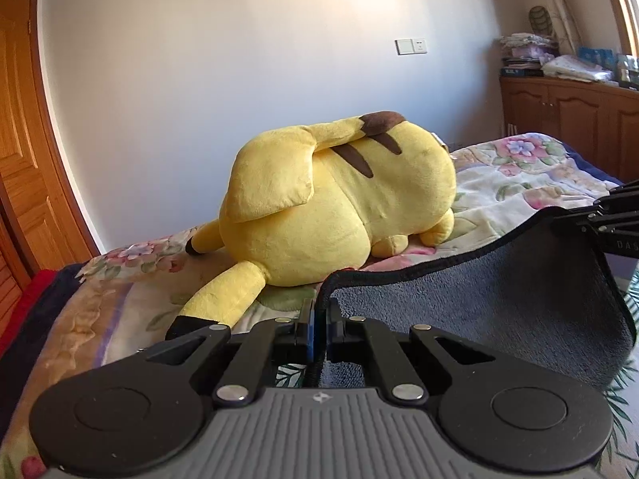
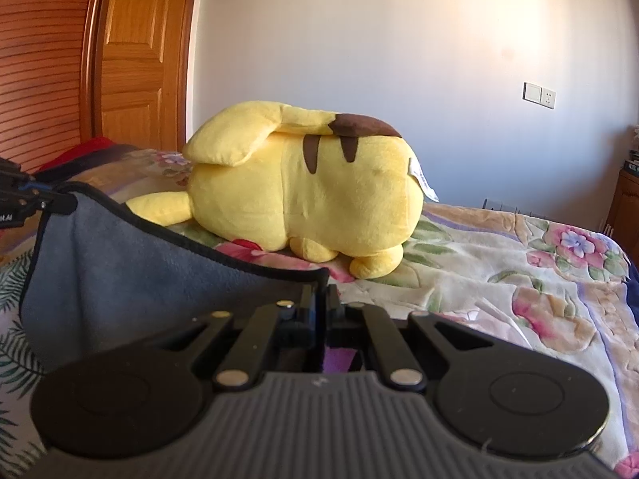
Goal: Fold towel
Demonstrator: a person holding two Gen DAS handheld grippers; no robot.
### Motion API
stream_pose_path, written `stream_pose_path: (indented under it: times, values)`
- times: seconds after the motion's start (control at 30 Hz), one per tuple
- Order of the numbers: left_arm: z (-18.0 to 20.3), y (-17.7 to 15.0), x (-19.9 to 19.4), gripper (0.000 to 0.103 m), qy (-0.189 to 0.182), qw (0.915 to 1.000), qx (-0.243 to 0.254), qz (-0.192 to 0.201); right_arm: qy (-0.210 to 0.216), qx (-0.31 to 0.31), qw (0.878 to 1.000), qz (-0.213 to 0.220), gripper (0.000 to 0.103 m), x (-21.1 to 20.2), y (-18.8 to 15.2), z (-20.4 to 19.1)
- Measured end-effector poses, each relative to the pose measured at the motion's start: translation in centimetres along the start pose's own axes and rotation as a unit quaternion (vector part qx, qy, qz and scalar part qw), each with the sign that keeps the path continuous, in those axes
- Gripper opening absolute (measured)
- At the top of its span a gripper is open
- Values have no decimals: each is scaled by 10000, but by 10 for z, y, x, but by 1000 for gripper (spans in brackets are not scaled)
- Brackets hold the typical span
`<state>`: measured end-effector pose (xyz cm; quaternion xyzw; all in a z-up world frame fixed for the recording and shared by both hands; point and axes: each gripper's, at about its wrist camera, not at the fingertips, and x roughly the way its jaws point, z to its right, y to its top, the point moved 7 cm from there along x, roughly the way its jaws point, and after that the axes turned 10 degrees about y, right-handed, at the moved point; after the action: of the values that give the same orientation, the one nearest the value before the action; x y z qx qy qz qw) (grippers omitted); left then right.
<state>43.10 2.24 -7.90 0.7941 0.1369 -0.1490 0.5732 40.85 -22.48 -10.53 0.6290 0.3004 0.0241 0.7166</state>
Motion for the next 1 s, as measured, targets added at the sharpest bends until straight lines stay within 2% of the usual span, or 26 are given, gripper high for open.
stream_pose_path:
  times: [0.4,0.7,0.87,0.9,0.93,0.97,1.0]
  values:
    - [7,-24,57,5,189,9994,57,-299,-78,-179,9993,-332,5,43,-18,14]
    - [17,-47,80,6,249,9976,235,-596,3,-215,9969,-760,5,67,-41,15]
    - [17,-53,85,12,328,9965,244,-730,23,-86,9962,-864,5,72,-47,17]
    - [17,-53,85,23,353,9962,251,-750,46,-29,9962,-874,5,72,-48,18]
    - [16,-53,84,39,370,9962,249,-749,64,25,9961,-874,6,72,-48,19]
    - [14,-52,83,48,375,9965,212,-721,67,47,9961,-876,9,71,-48,19]
    - [13,-52,82,63,379,9967,155,-695,62,39,9960,-890,11,71,-48,20]
